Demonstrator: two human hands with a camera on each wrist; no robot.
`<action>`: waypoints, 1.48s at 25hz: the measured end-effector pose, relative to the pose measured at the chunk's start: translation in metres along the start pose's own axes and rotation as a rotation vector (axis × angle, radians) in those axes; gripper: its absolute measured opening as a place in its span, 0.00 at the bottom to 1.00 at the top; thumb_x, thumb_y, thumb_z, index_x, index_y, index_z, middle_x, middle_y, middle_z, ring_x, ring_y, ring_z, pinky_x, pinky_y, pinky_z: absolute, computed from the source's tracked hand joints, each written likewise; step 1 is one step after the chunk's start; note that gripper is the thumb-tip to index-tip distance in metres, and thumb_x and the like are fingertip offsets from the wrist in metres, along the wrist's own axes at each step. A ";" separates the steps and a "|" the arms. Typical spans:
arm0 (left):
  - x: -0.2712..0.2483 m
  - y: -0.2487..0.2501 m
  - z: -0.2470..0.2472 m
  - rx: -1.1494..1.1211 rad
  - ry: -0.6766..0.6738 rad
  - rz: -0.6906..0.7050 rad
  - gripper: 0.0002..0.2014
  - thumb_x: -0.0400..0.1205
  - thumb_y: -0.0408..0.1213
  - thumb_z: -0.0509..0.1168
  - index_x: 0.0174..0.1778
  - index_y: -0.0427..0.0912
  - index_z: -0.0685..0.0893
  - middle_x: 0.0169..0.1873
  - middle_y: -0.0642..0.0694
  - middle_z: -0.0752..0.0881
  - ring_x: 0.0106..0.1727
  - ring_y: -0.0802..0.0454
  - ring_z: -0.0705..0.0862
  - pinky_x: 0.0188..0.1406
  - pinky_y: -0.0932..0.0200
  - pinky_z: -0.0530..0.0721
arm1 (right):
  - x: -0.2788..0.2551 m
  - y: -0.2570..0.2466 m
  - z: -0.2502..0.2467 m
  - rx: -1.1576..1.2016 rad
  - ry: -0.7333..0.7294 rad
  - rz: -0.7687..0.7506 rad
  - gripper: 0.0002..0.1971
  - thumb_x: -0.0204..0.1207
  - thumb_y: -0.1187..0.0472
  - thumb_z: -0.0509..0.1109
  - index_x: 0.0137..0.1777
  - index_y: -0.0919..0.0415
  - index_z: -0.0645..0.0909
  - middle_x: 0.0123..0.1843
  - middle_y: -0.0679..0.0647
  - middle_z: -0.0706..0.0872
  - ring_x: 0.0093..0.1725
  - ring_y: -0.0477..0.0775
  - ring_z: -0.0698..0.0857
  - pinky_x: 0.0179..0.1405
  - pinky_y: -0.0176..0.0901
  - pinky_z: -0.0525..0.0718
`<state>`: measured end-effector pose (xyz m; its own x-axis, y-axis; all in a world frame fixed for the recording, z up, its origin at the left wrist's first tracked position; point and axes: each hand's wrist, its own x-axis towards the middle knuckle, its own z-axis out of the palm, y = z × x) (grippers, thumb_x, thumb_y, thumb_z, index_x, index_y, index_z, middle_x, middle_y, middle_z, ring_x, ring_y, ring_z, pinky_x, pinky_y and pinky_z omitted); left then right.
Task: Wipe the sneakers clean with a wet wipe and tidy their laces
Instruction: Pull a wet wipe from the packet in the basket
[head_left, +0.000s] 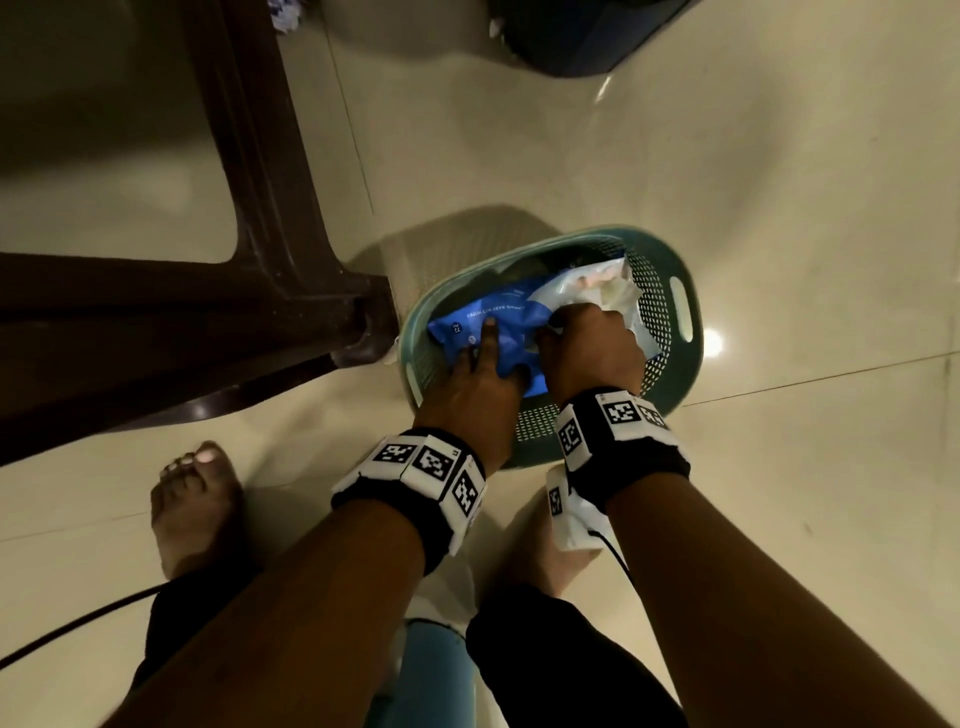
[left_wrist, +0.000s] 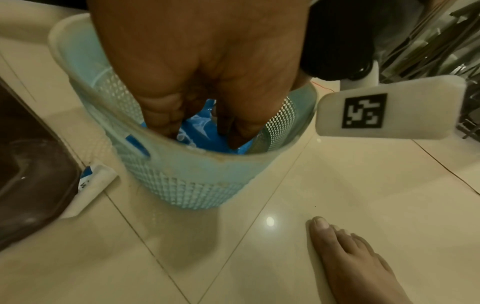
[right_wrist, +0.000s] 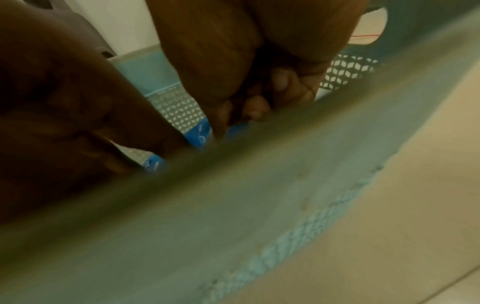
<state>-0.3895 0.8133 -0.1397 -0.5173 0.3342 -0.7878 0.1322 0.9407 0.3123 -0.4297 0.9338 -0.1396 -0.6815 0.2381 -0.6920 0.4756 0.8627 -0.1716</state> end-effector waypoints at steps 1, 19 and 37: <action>0.000 -0.001 0.001 -0.017 -0.008 0.002 0.34 0.81 0.42 0.65 0.81 0.59 0.56 0.83 0.39 0.35 0.82 0.32 0.53 0.73 0.37 0.72 | 0.002 -0.002 0.000 0.002 -0.008 -0.003 0.12 0.80 0.54 0.64 0.55 0.58 0.84 0.54 0.59 0.87 0.54 0.62 0.85 0.47 0.48 0.79; 0.009 0.003 -0.001 -0.032 -0.080 -0.062 0.38 0.82 0.53 0.58 0.82 0.58 0.41 0.83 0.42 0.36 0.82 0.34 0.54 0.74 0.37 0.68 | -0.036 0.023 0.010 0.400 0.258 -0.226 0.21 0.68 0.48 0.52 0.41 0.63 0.80 0.41 0.57 0.83 0.39 0.59 0.80 0.33 0.46 0.76; 0.017 0.014 -0.028 -0.736 0.208 -0.226 0.17 0.80 0.52 0.65 0.58 0.45 0.76 0.53 0.46 0.84 0.54 0.45 0.83 0.55 0.56 0.79 | -0.053 0.028 0.014 0.284 -0.050 -0.426 0.25 0.65 0.48 0.48 0.40 0.64 0.81 0.46 0.59 0.80 0.43 0.61 0.78 0.40 0.52 0.78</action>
<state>-0.4200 0.8301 -0.1337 -0.6218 0.0536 -0.7813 -0.5495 0.6810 0.4840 -0.3725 0.9394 -0.1179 -0.8238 -0.1358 -0.5503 0.2984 0.7215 -0.6248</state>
